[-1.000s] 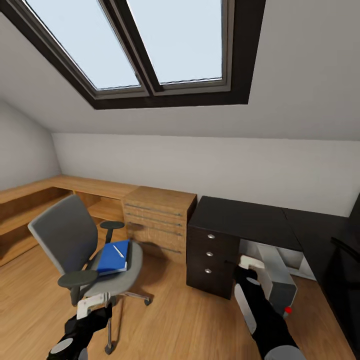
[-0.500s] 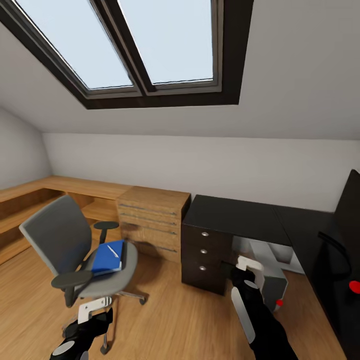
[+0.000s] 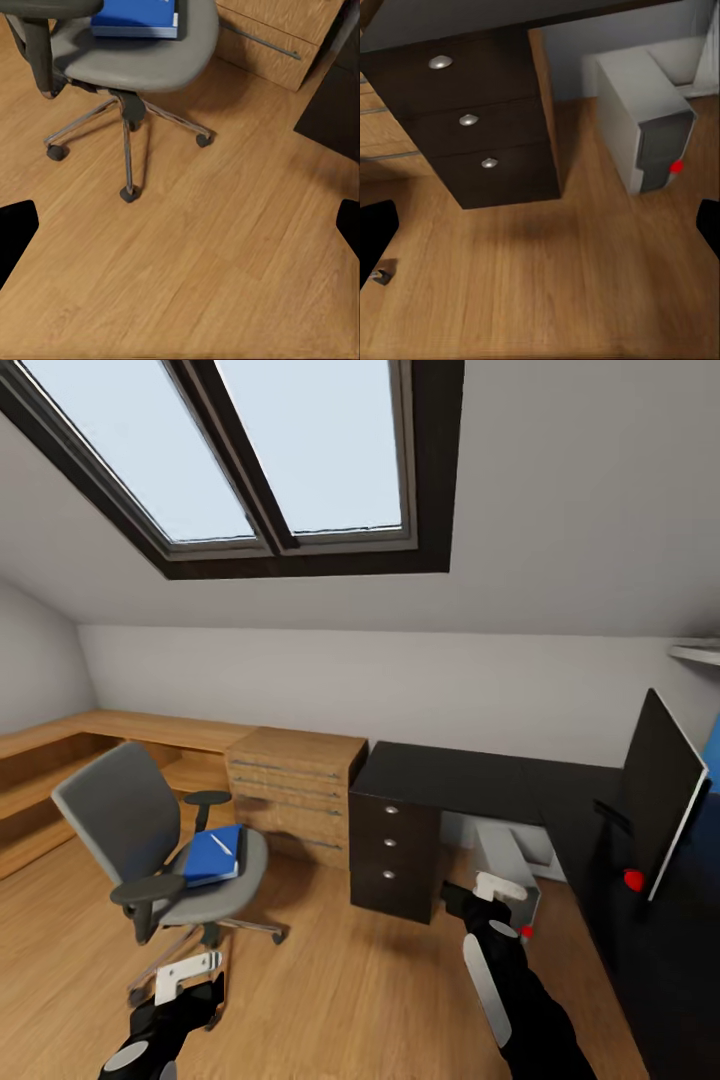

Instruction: In the bedroom, organize the workspace by keeping the computer under the desk, ensuring the monitor is on the desk, placing the keyboard on the desk next to the monitor, placing the mouse on the desk next to the keyboard, moving the folder from the swivel chair onto the desk next to the mouse, stacking the notebook on top of the folder with the pen on top of the notebook, and positioning the swivel chair next to the desk.

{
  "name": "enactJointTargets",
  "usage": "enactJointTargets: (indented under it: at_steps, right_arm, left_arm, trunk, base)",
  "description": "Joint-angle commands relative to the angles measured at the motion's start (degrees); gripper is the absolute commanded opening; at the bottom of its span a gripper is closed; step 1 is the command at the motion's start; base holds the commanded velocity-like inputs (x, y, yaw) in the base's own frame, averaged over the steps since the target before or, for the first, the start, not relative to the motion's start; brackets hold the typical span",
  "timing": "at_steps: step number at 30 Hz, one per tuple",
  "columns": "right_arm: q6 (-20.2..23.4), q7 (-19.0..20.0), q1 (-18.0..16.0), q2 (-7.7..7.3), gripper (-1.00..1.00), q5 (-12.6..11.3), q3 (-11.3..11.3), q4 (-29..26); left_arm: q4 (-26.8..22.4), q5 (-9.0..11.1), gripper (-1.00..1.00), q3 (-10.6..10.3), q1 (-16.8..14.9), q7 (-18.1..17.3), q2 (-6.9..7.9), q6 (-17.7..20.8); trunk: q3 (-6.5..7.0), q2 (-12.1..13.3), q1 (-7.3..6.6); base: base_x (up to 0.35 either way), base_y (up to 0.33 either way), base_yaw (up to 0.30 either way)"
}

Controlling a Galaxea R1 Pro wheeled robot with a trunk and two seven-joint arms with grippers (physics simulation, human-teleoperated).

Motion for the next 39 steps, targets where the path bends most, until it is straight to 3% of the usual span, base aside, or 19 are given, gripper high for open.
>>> enactJointTargets:
  at_steps: [1, 8, 20, 27, 39]
  right_arm:
    - [0.14, -0.28, -0.05, -0.01, 1.00, -0.49, -0.01, -0.12]
    - [0.08, -0.28, -0.02, -0.04, 1.00, -0.46, -0.02, -0.23]
    - [0.29, -0.35, 0.24, -0.03, 1.00, -0.45, -0.02, -1.67]
    - [0.27, -0.37, 0.34, -0.04, 1.00, -0.41, -0.02, -1.82]
    - [0.10, -0.37, 0.35, -0.04, 1.00, -0.34, -0.11, -1.83]
  left_arm:
    - [-0.35, 0.31, 1.00, 0.03, 0.00, 0.24, -0.03, 0.21]
    - [-0.71, 0.31, 1.00, 0.03, 0.00, 0.24, -0.04, -0.32]
    - [-1.41, 0.23, 1.00, 0.03, 0.00, 0.24, -0.04, -2.04]
    - [-1.42, 0.23, 1.00, 0.03, 0.00, 0.24, -0.04, -2.05]
    - [-1.34, 0.23, 1.00, 0.03, 0.00, 0.24, -0.04, -2.06]
  trunk:
    - [-0.07, -0.06, -0.02]
    - [-0.07, -0.06, -0.02]
    - [-0.07, -0.06, -0.02]
    - [-0.07, -0.06, -0.02]
    - [-0.07, -0.06, -0.02]
  base:
    - [-0.307, -0.175, -0.237]
    - [-0.301, -0.185, -0.236]
    - [-0.248, -0.243, -0.026]
    - [-0.132, -0.314, -0.047]
    - [-0.020, -0.330, -0.238]
